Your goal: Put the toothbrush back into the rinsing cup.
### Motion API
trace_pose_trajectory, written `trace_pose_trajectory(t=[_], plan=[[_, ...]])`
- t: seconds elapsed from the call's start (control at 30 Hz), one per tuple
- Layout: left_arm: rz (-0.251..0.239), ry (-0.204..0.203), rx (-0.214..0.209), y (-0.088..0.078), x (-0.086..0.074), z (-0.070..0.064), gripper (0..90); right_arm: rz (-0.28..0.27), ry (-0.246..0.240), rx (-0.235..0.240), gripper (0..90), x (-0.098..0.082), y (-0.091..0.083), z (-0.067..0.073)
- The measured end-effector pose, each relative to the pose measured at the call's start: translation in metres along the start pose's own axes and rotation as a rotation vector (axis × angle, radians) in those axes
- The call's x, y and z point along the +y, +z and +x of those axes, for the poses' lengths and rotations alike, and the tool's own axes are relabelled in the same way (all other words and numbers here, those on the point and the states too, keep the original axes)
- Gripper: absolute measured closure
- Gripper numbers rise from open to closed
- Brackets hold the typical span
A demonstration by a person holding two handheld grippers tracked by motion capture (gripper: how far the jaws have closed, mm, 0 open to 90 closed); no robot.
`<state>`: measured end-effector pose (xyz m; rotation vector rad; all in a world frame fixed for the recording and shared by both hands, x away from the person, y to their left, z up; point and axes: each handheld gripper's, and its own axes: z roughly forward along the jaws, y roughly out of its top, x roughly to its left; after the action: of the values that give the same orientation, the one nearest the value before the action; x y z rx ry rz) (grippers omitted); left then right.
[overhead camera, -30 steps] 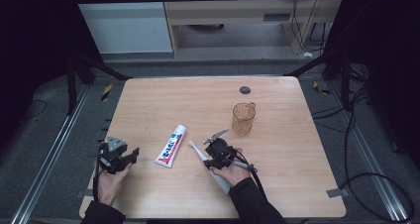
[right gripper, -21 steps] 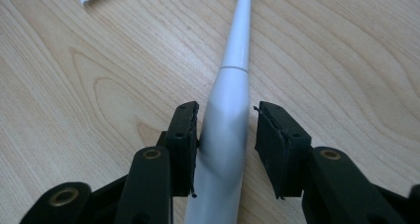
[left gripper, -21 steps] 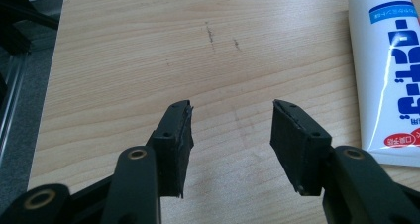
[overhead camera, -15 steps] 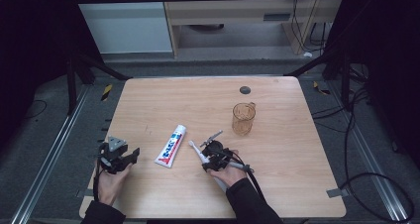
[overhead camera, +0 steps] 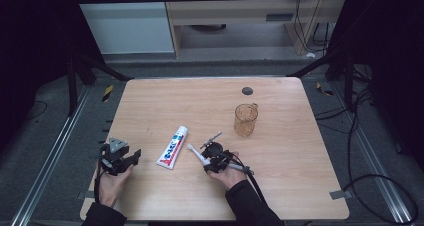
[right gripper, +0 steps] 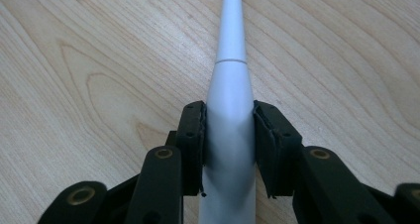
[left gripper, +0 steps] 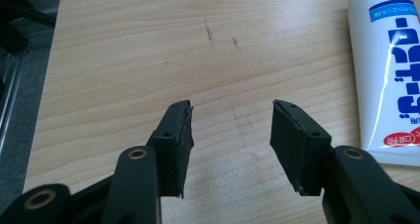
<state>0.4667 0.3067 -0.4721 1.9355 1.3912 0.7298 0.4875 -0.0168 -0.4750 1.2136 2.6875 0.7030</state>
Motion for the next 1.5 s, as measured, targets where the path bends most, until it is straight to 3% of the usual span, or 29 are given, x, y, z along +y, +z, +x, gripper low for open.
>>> trace_pose_trajectory(t=[0.1,0.3,0.77,1.0,1.5], plan=[[0.0,-0.001,-0.001,0.0,0.0,0.0,49.8,0.01,0.022,-0.009,66.8,0.001,0.0,0.0],[0.0,-0.003,-0.001,0.0,0.0,0.001,50.0,0.001,0.021,-0.006,67.1,-0.001,-0.004,-0.003],[-0.001,-0.004,-0.002,0.0,0.0,0.0,50.1,-0.094,0.03,0.031,67.2,-0.006,-0.033,-0.011],[-0.002,-0.003,-0.002,0.0,0.0,0.0,50.1,-0.195,0.041,0.04,67.2,-0.008,-0.05,-0.016],[-0.006,-0.002,-0.002,0.0,0.0,-0.001,50.2,-0.488,0.08,0.038,67.2,-0.019,-0.083,-0.032]])
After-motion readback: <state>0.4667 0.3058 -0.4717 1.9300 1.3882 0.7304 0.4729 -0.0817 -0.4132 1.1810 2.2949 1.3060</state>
